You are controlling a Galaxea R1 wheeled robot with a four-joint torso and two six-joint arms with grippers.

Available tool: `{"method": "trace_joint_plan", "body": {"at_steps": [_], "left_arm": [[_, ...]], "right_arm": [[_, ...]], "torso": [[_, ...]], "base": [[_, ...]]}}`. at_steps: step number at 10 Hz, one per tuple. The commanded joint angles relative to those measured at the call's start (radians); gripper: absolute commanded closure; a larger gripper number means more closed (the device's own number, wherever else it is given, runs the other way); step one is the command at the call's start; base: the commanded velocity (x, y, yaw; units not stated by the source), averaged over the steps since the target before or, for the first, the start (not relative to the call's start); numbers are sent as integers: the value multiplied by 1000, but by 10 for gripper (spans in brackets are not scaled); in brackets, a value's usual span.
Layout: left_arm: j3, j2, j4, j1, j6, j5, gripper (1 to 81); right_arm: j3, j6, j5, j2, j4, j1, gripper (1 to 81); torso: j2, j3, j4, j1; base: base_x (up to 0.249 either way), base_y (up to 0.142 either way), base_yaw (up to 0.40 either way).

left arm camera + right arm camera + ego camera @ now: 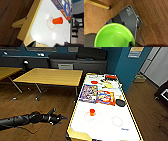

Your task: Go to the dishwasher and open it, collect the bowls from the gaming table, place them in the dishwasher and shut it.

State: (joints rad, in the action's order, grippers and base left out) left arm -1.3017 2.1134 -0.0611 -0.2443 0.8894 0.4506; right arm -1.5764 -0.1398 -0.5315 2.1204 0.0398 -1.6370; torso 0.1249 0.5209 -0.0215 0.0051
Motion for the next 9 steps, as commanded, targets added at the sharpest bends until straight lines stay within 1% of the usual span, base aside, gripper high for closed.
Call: {"method": "trace_joint_plan", "body": {"at_steps": [1, 2, 3, 4, 6, 9], "left_arm": [[-90, 77, 6, 190, 29, 103, 10], [-122, 105, 6, 208, 29, 103, 10], [-158, 135, 16, 213, 47, 102, 10], [-191, 166, 18, 213, 79, 99, 10], [-301, 252, 17, 217, 85, 83, 10], [-367, 350, 11, 248, 85, 91, 10]], "right_arm": [[23, -1, 54, -46, -29, 5, 811], [23, -1, 54, -41, -29, 5, 811], [24, -3, 54, -38, -29, 5, 811], [24, -3, 53, -37, -29, 5, 811], [29, -1, 54, -35, -31, 13, 811], [36, 3, 56, -34, -32, 15, 811]], "torso": [[0, 0, 0, 0], [0, 0, 0, 0], [0, 0, 0, 0], [0, 0, 0, 0], [0, 1, 0, 0], [0, 1, 0, 0]], "base": [[0, 0, 0], [0, 0, 0], [0, 0, 0], [0, 0, 0], [0, 0, 0], [0, 0, 0]]}}
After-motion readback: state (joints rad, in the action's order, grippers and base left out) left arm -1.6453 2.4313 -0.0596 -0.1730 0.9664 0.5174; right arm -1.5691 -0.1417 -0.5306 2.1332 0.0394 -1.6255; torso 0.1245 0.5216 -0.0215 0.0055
